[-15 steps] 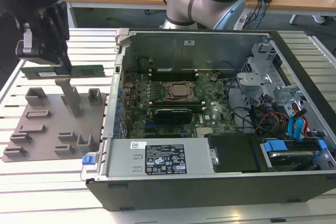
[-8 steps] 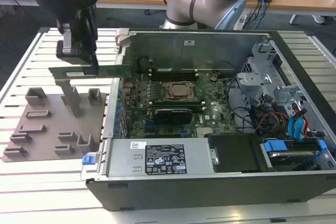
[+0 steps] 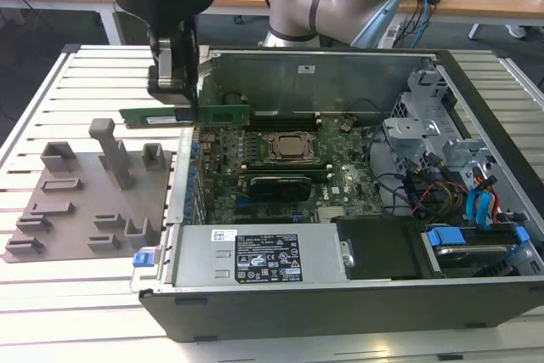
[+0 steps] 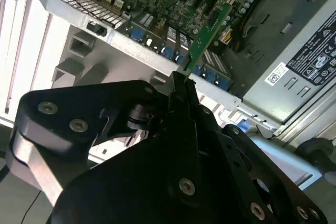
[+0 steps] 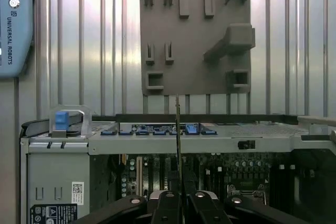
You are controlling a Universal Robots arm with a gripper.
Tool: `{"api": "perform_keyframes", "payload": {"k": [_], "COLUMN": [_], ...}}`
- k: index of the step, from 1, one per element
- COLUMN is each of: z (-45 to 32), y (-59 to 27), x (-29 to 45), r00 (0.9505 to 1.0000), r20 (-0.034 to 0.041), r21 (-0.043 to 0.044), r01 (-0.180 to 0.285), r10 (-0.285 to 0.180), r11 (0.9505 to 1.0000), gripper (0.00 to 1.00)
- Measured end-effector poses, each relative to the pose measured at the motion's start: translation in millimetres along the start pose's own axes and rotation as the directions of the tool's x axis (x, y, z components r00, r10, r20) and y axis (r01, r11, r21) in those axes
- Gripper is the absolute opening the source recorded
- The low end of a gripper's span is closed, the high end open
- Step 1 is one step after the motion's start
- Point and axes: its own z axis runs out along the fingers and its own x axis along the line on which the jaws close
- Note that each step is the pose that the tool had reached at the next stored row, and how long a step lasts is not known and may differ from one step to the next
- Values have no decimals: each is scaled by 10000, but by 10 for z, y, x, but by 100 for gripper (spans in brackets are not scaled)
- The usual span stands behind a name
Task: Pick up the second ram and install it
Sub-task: 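Pick up the second ram and move it above second insertion slot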
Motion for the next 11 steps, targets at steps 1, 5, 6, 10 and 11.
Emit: {"api": "perform_keyframes", "payload": {"k": [1, 5, 6, 10, 11], "z": [0, -1, -2, -3, -4], "y": [-27, -162, -212, -369, -409], "x": [0, 0, 0, 0, 0], "r00": [10000, 10000, 10000, 10000, 10000], "r20": [0, 1, 1, 0, 1], "r21": [0, 0, 0, -1, -1], "r01": [-1, -1, -1, -1, -2], "r10": [1, 1, 1, 1, 2], "r11": [10000, 10000, 10000, 10000, 10000], "gripper": [13, 13, 13, 13, 13]}}
